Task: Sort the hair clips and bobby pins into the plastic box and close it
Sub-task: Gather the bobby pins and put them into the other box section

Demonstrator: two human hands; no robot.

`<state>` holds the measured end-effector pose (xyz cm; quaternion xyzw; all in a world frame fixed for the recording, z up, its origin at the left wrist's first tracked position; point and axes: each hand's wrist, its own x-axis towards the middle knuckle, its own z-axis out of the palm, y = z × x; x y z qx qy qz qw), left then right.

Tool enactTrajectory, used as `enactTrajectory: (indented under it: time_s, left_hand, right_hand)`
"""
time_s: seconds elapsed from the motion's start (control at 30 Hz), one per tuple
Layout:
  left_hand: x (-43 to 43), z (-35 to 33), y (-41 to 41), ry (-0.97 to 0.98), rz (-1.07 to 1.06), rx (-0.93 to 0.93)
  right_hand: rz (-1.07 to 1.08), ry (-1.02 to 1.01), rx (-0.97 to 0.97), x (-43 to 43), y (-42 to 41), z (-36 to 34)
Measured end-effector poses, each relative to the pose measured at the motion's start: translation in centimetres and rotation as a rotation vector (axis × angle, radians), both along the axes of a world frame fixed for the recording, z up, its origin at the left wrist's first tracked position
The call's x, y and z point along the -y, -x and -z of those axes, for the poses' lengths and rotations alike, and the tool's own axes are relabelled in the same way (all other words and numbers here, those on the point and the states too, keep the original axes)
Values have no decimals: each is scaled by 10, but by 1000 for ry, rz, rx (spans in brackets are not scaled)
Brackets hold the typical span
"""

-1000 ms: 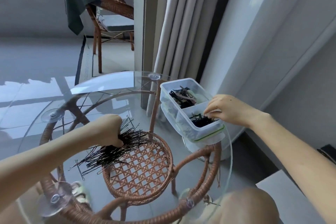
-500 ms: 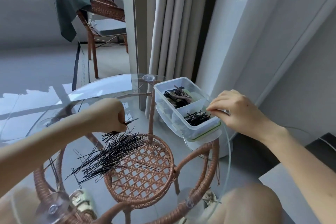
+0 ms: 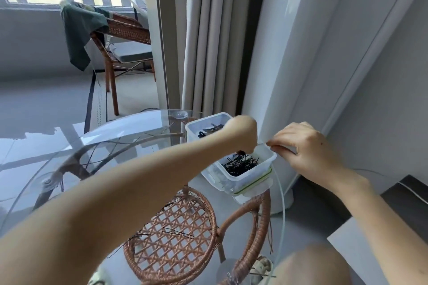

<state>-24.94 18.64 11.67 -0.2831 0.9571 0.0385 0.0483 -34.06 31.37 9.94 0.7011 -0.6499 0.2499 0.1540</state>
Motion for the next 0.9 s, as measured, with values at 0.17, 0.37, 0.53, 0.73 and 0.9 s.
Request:
enactTrajectory:
  time_s: [0.17,0.37,0.53,0.73,0.9]
  left_hand:
    - [-1,20,11,-63,51,312]
    - [19,-11,-47,-205,-63,-45]
    - [29,1,-158,-147,-204,14]
    - [8,73,-265,-189,-410,215]
    - [-3,99,-275,-133,-481,118]
  right_hand:
    - [22,-9,13,-2,-3,1]
    - [-26,60,49,-3,-26,-9]
    - [-264,-47,217,4,-91,12]
    - [-289,-543,-20,44,-148,88]
    - [-217,-600,-7,91,-155,104]
